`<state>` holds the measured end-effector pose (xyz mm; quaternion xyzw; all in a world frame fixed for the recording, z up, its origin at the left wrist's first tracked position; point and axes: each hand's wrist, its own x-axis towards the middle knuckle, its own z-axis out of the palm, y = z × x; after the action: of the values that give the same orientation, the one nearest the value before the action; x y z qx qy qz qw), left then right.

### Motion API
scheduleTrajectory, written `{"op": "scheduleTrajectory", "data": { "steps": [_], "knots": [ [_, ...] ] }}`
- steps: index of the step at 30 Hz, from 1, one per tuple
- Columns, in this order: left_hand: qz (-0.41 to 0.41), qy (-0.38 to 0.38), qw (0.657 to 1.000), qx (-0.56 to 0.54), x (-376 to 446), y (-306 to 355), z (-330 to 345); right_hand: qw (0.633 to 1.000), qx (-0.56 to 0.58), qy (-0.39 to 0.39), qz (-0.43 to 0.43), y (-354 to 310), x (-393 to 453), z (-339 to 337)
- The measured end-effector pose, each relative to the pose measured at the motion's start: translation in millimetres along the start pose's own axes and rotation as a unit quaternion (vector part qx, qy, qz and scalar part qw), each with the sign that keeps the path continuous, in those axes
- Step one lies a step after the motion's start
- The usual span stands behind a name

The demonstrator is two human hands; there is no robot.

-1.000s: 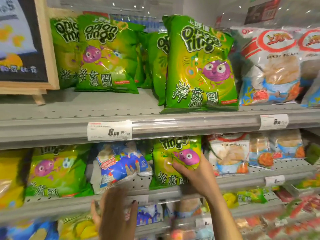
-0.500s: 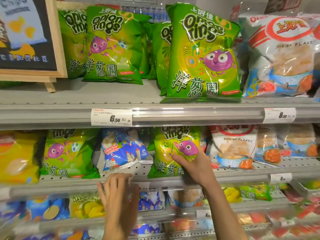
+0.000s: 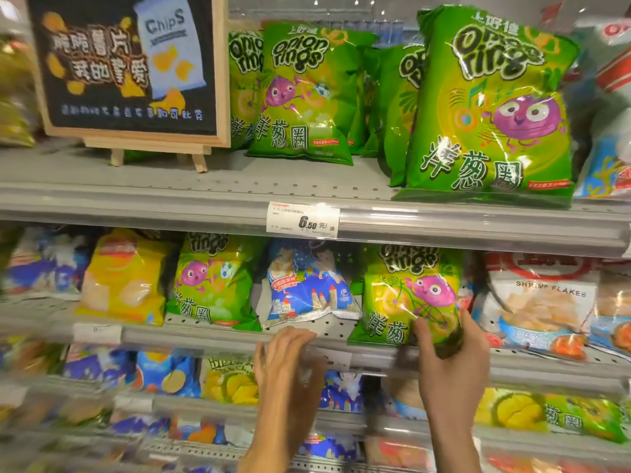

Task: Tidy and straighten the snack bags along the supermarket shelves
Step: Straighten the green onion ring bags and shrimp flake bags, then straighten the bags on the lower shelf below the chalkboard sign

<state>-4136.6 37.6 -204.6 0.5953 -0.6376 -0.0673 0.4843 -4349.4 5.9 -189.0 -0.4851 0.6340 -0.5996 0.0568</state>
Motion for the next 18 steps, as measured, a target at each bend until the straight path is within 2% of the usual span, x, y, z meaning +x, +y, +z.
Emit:
{"op": "scheduleTrajectory", "data": {
  "steps": [3,6,8,11,13,16,18],
  "knots": [
    [-0.019,0.051,0.997,-0.052,4,-8,-9,0.991,-0.006,0.127,-0.029,-16,-28,13],
    [-0.003,0.090,0.990,-0.110,19,-24,-32,0.987,0.010,0.147,-0.064,-43,-39,33],
    [0.006,0.109,0.988,-0.109,31,-37,-55,0.991,0.021,0.116,-0.068,-64,-42,50],
    [-0.051,0.135,0.982,-0.119,53,-61,-90,0.998,0.025,0.037,-0.052,-90,-48,82],
    [-0.057,0.154,0.981,-0.104,70,-80,-110,0.999,0.008,-0.008,-0.047,-98,-46,106],
    [-0.059,0.127,0.989,-0.046,94,-111,-129,0.996,-0.049,-0.065,-0.025,-96,-35,132],
    [-0.066,0.086,0.993,-0.046,107,-127,-134,0.988,-0.070,-0.131,0.033,-97,-22,141]
  ]
}}
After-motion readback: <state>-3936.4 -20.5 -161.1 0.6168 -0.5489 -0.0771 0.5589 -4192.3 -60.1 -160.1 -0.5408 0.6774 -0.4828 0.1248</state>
